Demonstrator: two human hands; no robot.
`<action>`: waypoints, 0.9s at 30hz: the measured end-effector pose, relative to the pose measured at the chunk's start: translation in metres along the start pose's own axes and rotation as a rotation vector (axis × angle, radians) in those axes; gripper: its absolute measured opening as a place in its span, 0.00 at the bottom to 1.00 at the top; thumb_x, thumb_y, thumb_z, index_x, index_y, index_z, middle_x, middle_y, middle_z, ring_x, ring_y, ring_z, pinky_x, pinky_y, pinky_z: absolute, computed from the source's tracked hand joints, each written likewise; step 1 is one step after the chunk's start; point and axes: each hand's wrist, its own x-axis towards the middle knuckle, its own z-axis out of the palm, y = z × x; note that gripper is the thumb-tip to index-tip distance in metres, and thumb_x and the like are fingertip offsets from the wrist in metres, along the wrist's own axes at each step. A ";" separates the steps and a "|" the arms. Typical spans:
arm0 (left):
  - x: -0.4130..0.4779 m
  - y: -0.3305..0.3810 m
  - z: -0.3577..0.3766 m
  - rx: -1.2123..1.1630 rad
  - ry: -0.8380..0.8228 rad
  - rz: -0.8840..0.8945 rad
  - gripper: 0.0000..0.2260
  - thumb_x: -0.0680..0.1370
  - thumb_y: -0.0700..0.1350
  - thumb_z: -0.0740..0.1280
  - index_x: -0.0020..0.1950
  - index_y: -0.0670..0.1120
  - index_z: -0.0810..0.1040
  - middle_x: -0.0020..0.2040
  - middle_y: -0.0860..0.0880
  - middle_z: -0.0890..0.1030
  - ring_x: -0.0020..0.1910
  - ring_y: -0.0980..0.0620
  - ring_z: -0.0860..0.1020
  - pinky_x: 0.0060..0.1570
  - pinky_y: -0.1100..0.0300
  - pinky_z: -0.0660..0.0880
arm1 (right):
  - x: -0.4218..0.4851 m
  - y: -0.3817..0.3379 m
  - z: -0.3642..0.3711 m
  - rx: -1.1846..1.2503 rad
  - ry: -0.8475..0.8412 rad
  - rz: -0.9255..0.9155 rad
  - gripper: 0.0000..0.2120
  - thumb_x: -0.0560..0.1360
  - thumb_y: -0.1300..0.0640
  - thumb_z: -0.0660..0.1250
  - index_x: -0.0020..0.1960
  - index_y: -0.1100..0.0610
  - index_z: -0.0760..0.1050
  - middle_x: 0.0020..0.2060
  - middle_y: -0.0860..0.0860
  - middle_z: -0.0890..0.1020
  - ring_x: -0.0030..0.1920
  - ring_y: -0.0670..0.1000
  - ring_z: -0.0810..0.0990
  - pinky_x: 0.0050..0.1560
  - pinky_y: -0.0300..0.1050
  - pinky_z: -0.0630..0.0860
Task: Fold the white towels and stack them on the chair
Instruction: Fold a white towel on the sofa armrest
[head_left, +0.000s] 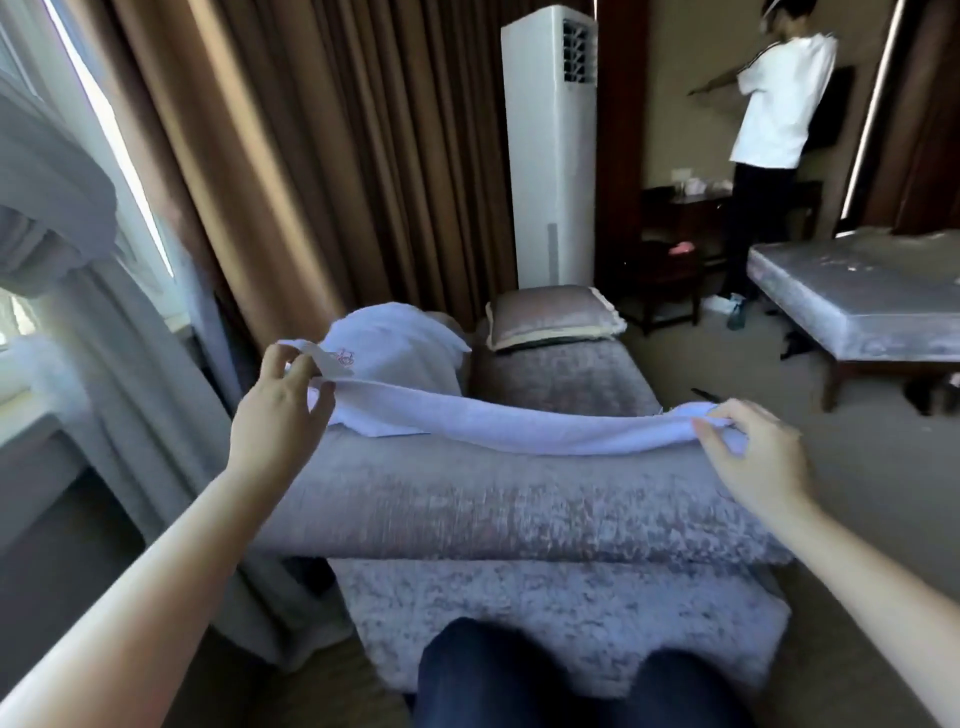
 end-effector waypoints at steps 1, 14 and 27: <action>-0.021 -0.003 0.001 -0.018 -0.017 -0.038 0.07 0.76 0.39 0.69 0.50 0.38 0.75 0.57 0.40 0.72 0.31 0.43 0.69 0.30 0.54 0.66 | -0.015 0.000 -0.002 0.010 -0.009 -0.006 0.17 0.74 0.46 0.58 0.37 0.58 0.75 0.34 0.50 0.76 0.34 0.52 0.75 0.33 0.44 0.67; -0.150 -0.024 0.047 0.051 -0.377 -0.071 0.16 0.65 0.35 0.77 0.50 0.40 0.78 0.48 0.42 0.74 0.40 0.39 0.77 0.23 0.57 0.68 | -0.130 0.021 0.016 -0.093 -0.113 0.046 0.06 0.69 0.68 0.74 0.43 0.61 0.79 0.42 0.52 0.82 0.39 0.47 0.76 0.35 0.39 0.72; -0.139 0.126 0.117 -0.081 -0.228 0.352 0.13 0.65 0.42 0.65 0.47 0.42 0.79 0.52 0.42 0.76 0.51 0.38 0.75 0.46 0.46 0.73 | -0.122 0.041 -0.022 -0.055 -0.092 0.092 0.14 0.77 0.60 0.59 0.60 0.56 0.76 0.60 0.45 0.76 0.39 0.41 0.76 0.38 0.35 0.73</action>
